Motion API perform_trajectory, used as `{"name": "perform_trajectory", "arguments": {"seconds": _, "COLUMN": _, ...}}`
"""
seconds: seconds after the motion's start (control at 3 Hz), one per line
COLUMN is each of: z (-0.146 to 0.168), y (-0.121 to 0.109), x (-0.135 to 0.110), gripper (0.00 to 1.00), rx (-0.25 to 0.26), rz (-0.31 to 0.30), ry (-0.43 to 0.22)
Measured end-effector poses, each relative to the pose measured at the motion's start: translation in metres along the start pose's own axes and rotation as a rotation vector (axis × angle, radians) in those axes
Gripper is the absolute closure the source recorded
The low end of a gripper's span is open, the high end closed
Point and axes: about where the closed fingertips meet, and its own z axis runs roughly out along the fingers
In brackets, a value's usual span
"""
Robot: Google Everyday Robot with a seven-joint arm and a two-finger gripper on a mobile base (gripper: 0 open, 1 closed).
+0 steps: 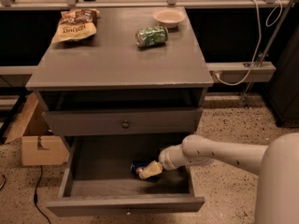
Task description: Place pepsi can into middle drawer
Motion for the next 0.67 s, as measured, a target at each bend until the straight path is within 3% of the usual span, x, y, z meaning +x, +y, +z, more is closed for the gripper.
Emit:
{"name": "perform_trajectory", "arguments": {"seconds": 0.33, "z": -0.057, "y": -0.010, "x": 0.009, "gripper": 0.00, "rx": 0.069, "rz": -0.019, "ry": 0.012}}
{"name": "perform_trajectory", "arguments": {"seconds": 0.67, "z": -0.125, "y": -0.016, "x": 0.019, "gripper": 0.00, "rx": 0.151, "rz": -0.006, "ry": -0.024}}
